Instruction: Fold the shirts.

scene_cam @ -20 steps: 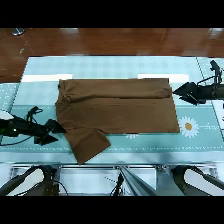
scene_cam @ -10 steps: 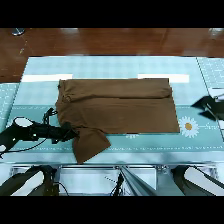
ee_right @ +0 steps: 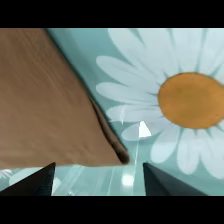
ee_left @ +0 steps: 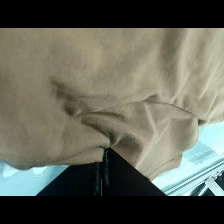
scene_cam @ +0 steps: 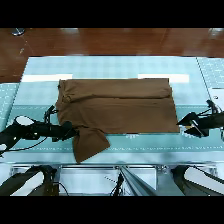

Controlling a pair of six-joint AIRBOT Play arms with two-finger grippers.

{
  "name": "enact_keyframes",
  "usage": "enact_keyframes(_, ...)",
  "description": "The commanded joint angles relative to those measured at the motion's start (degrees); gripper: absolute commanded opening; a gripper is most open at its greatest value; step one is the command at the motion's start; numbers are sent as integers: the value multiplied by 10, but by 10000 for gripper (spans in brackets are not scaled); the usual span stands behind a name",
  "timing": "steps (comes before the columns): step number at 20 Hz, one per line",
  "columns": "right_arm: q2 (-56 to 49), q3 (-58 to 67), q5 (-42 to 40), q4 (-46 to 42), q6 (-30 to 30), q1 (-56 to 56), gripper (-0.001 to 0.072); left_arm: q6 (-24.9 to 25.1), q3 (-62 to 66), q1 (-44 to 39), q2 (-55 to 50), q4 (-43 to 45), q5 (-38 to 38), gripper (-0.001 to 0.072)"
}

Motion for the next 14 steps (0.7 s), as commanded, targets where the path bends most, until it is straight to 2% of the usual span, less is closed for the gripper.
enact_keyframes(1, -30, -6, -22, 32, -19, 36, 622, 2, 1, 0, 0, -6, -7, 21)
enact_keyframes(6, -30, 3, -86, 80, -25, 90, 621, 2, 1, 0, 0, -6, -5, 21)
enact_keyframes(7, -30, 7, -89, 80, -23, 98, 590, 2, 1, 0, 0, -6, -5, 21)
enact_keyframes(8, -30, 14, -88, 80, -23, 105, 349, 2, 2, 0, 0, -6, -5, 21)
enact_keyframes(9, -30, 24, -82, 80, -29, 108, 69, 3, 6, 0, 0, -6, -6, 21)
enact_keyframes(10, -30, 37, -72, 85, -42, 109, 37, 17, 17, 5, 0, -6, -13, 21)
enact_keyframes(12, -30, 70, -58, 85, -46, 101, 37, 53, 57, 22, 0, -6, -30, 21)
enact_keyframes(14, -30, 111, -56, 86, -42, 99, 37, 50, 117, 45, 0, -6, -44, 21)
